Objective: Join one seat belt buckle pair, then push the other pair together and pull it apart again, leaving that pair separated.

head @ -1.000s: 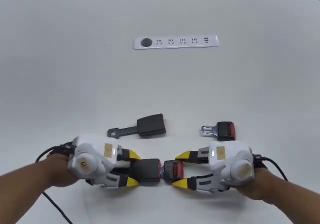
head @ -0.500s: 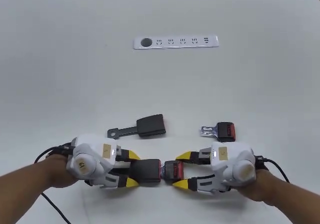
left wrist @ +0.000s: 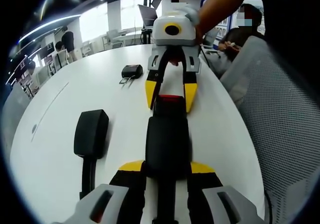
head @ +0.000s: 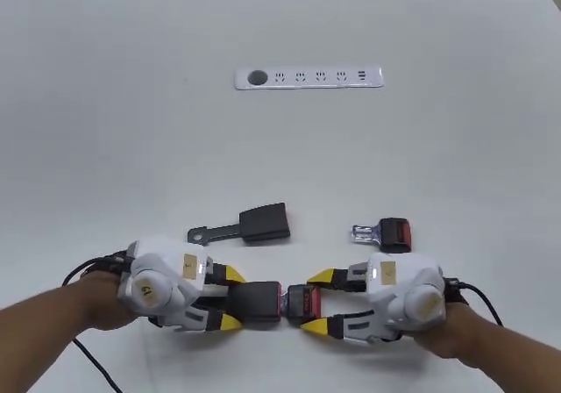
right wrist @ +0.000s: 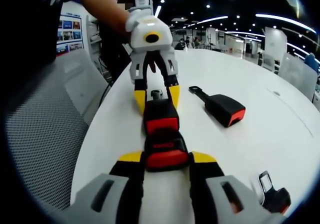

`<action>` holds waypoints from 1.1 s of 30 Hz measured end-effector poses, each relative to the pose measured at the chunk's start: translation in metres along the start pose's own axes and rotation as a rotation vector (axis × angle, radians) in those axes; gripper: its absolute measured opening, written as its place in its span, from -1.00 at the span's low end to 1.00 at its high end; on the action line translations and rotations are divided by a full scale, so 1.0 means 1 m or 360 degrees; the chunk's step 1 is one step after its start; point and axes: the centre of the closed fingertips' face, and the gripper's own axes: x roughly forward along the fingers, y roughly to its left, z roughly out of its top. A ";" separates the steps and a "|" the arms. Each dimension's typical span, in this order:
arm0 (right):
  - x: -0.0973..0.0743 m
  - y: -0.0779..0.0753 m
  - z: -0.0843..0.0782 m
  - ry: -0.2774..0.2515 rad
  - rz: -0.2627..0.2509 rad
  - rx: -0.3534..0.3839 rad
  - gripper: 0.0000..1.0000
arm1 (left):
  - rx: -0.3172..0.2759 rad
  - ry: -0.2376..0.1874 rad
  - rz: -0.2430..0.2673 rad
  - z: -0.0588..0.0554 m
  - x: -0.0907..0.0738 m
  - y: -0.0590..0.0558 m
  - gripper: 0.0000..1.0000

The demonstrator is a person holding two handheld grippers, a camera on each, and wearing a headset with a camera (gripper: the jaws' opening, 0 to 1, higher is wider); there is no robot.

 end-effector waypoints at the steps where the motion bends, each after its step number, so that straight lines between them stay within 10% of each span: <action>1: 0.000 0.000 0.000 0.0005 -0.0006 -0.0002 -0.28 | -0.0011 0.0007 0.0007 0.000 0.000 0.000 -0.34; 4: 0.003 -0.002 -0.001 0.0039 -0.0048 -0.0025 -0.21 | -0.0060 0.0044 0.0021 0.000 0.002 -0.001 -0.31; 9: 0.000 -0.001 0.006 -0.0011 -0.0081 0.0136 0.55 | -0.0166 0.0110 -0.0002 0.001 0.002 -0.009 0.36; 17: -0.022 -0.021 0.009 -0.0034 -0.0216 0.0129 0.60 | -0.0218 -0.0017 0.0128 0.022 -0.013 0.008 0.75; 33: -0.086 -0.086 -0.018 0.0046 -0.0398 0.0187 0.55 | -0.0189 -0.0066 0.0295 0.036 -0.030 0.075 0.73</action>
